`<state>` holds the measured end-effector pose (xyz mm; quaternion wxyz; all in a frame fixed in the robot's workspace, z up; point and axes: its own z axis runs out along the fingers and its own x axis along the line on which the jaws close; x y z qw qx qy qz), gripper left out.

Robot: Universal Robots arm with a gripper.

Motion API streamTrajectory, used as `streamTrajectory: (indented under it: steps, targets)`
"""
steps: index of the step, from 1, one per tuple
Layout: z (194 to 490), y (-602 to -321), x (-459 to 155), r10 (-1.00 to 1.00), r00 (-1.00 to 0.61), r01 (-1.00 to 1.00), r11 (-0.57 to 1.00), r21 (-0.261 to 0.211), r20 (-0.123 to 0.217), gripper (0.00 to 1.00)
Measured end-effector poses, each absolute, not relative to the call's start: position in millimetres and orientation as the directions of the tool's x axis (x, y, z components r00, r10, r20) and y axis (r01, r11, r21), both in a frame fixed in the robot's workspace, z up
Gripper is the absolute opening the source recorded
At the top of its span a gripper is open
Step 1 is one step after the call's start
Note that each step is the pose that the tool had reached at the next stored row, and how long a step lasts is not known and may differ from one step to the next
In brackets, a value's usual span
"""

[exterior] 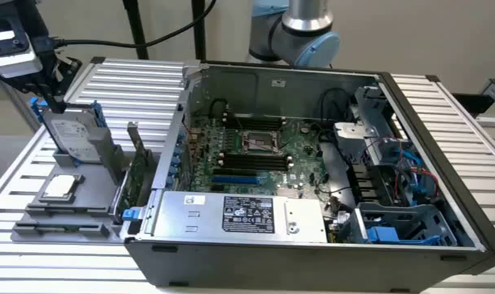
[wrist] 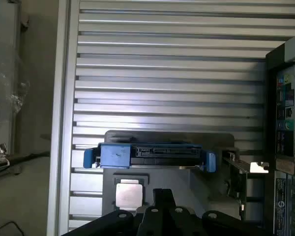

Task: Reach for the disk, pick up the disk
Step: 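Pick up the disk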

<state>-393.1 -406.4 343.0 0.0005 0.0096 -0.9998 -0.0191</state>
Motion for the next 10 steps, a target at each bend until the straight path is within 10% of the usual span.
streamTrajectory:
  steps: [10]
  targets:
    - [343.0, -406.4, -393.1, -0.019, -1.0, -0.019, 0.999, 0.038, 0.001, 0.11]
